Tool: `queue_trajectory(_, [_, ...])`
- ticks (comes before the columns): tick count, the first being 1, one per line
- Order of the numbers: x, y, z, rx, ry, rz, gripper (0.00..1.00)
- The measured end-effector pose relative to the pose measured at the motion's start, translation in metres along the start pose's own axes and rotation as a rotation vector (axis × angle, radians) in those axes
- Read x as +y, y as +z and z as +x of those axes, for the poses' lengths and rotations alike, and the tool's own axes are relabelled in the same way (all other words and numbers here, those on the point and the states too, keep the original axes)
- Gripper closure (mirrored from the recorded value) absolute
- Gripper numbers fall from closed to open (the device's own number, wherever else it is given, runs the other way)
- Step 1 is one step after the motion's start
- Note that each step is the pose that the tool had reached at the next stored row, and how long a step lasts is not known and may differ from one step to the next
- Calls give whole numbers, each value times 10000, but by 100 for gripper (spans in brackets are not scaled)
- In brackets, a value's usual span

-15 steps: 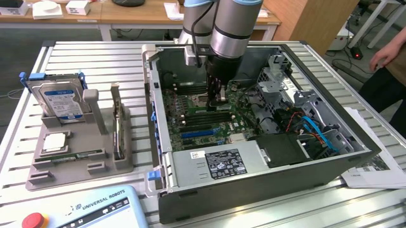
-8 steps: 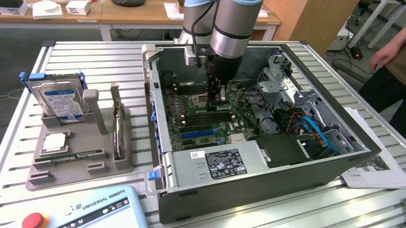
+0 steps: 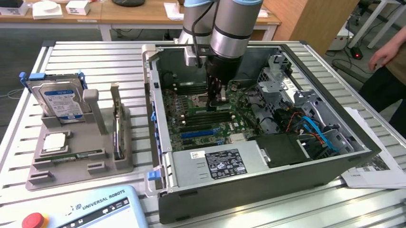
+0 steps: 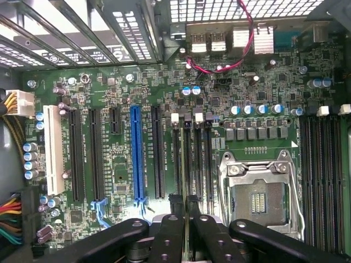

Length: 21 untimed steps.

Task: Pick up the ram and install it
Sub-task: 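Insert the ram into the slot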

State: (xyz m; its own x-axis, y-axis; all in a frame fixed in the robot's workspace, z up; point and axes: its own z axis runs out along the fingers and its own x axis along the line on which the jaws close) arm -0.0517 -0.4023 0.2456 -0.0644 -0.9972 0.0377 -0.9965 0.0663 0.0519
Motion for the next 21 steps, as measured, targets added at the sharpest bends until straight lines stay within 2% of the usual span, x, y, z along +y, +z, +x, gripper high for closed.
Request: queue_trajectory(21, [0, 53, -2, 4, -67, 2, 87])
